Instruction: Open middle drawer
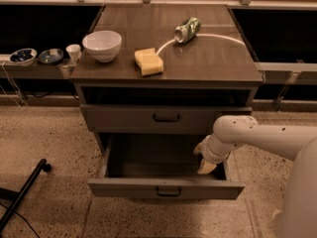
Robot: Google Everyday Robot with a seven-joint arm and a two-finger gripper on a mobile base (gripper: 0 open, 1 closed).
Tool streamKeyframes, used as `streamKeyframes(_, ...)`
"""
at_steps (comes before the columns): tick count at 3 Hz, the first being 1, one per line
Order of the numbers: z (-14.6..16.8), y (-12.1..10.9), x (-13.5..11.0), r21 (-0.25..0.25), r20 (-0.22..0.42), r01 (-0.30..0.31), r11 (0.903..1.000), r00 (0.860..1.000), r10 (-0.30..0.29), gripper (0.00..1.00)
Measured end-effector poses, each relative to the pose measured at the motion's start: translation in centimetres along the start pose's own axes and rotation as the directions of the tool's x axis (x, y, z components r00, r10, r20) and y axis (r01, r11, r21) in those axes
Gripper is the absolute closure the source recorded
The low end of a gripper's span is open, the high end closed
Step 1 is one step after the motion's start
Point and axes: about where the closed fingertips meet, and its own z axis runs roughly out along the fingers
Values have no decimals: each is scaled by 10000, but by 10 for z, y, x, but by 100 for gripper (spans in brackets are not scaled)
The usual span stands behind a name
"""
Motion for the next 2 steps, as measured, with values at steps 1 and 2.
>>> streamKeyframes(1, 28, -31, 5, -29, 118, -199, 9998, 9997, 200, 73)
streamKeyframes(2, 74, -23, 16, -628, 180, -480, 9969, 9986, 492, 96)
